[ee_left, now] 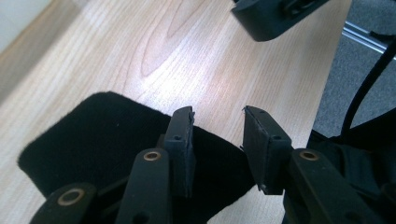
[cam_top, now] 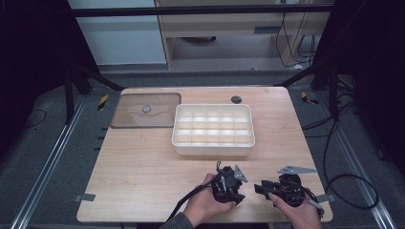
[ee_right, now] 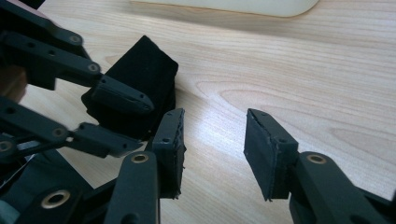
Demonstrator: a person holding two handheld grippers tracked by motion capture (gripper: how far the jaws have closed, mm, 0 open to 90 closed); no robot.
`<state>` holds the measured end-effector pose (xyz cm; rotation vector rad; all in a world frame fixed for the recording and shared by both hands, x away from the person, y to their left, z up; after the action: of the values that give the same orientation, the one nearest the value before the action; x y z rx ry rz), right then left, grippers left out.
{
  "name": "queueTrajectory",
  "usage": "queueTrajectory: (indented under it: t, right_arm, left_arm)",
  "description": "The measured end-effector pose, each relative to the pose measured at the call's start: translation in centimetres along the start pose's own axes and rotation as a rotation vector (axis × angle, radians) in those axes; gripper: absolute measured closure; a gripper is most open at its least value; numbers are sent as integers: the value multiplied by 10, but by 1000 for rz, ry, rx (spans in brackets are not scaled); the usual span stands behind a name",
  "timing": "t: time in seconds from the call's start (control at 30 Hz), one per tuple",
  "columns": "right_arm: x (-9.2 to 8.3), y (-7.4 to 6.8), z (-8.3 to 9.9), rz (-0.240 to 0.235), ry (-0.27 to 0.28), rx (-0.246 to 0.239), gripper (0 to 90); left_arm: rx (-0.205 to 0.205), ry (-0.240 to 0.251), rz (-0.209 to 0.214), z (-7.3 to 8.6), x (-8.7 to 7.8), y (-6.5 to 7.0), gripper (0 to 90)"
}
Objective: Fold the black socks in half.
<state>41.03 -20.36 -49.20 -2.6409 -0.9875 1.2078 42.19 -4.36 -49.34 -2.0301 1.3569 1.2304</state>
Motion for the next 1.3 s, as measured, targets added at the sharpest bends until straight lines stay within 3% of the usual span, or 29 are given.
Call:
queueTrajectory:
  t: [0.27,0.97,1.3]
  right_arm:
    - [1,2,0,-3,-3,7,579]
    - [5,1,0,-2,-9,8,556]
    - [4,2,1,-1,-7,12,552]
  left_arm:
    - [-2,-7,6,3,7,-3,623]
    - [-37,48,-17,0,-14,-16,552]
    - [-34,59,-22,0,-20,-17,541]
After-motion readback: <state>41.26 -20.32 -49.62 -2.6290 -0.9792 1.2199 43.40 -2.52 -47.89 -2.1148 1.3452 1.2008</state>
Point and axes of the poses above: each handheld gripper's, and its own axes: x roughly forward along the jaws, z roughly out of its underside, y roughly to its right, the point moved 5 cm from there along x, roughly forward along the jaws, and after that the axes turned 4 degrees about -x, right-handed, at the moved point
